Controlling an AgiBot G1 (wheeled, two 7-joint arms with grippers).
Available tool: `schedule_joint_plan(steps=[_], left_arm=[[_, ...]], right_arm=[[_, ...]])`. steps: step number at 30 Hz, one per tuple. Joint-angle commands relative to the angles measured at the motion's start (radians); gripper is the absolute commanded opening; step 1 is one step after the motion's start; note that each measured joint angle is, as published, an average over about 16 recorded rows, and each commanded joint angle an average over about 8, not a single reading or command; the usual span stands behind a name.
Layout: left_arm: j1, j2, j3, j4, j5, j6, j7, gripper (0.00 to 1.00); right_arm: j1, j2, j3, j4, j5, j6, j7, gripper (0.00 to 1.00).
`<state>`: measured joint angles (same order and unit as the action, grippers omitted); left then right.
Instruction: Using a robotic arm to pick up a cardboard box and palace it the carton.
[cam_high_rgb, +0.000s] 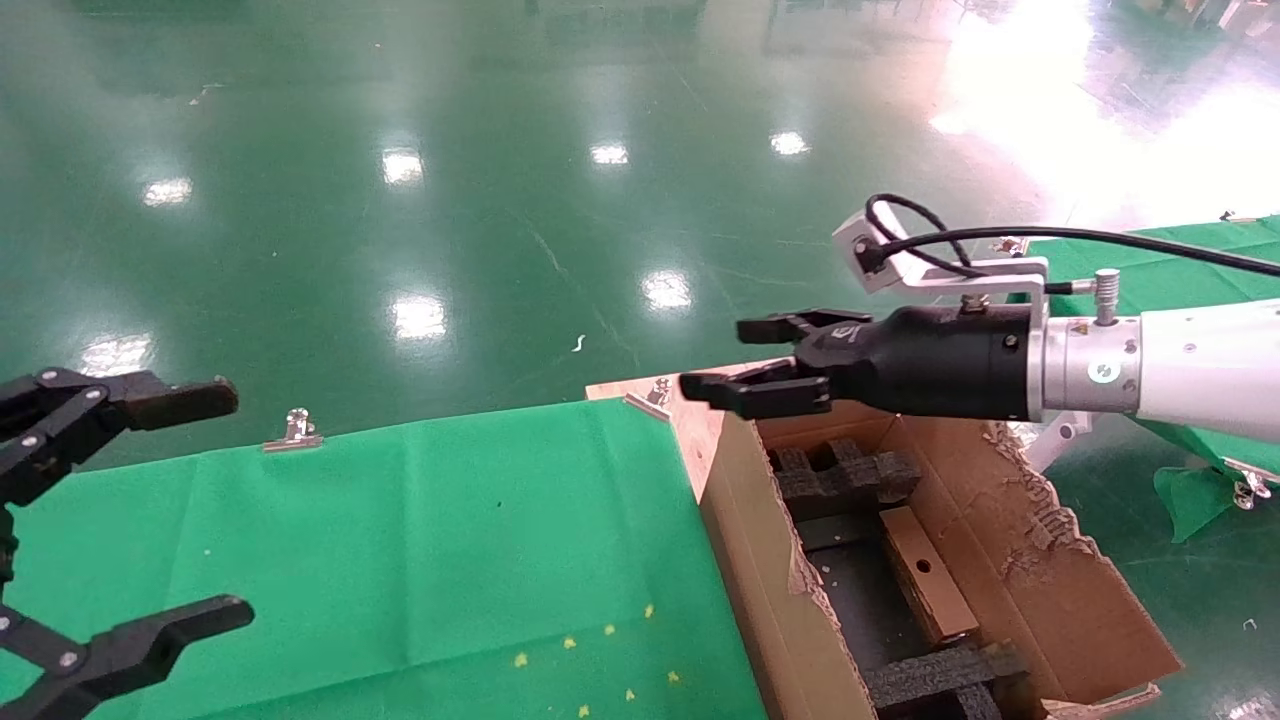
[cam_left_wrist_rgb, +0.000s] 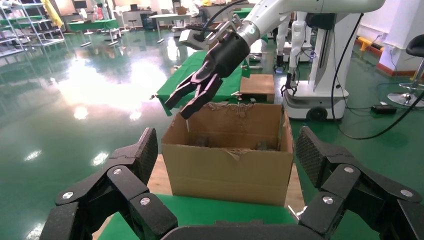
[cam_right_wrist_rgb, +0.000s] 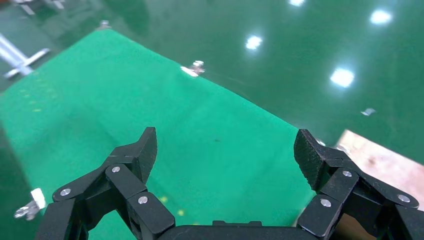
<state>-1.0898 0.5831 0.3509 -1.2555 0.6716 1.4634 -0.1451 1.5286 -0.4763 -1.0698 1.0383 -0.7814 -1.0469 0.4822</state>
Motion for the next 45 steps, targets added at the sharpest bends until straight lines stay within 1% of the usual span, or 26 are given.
schedule_joint_plan(steps=[1, 38, 45], left_arm=[[0.0, 0.0, 0.0, 0.0, 0.0, 0.0, 0.0, 1.0], [0.0, 0.0, 0.0, 0.0, 0.0, 0.0, 0.0, 1.0], [0.0, 0.0, 0.0, 0.0, 0.0, 0.0, 0.0, 1.0]], right_arm=[[-0.021, -0.006, 0.036, 0.011, 0.002, -0.021, -0.014, 1.0], [-0.411, -0.122, 0.716, 0.223, 0.046, -0.407, -0.267, 1.0], [-0.465, -0.138, 0.811, 0.252, 0.052, -0.46, -0.299, 1.0]])
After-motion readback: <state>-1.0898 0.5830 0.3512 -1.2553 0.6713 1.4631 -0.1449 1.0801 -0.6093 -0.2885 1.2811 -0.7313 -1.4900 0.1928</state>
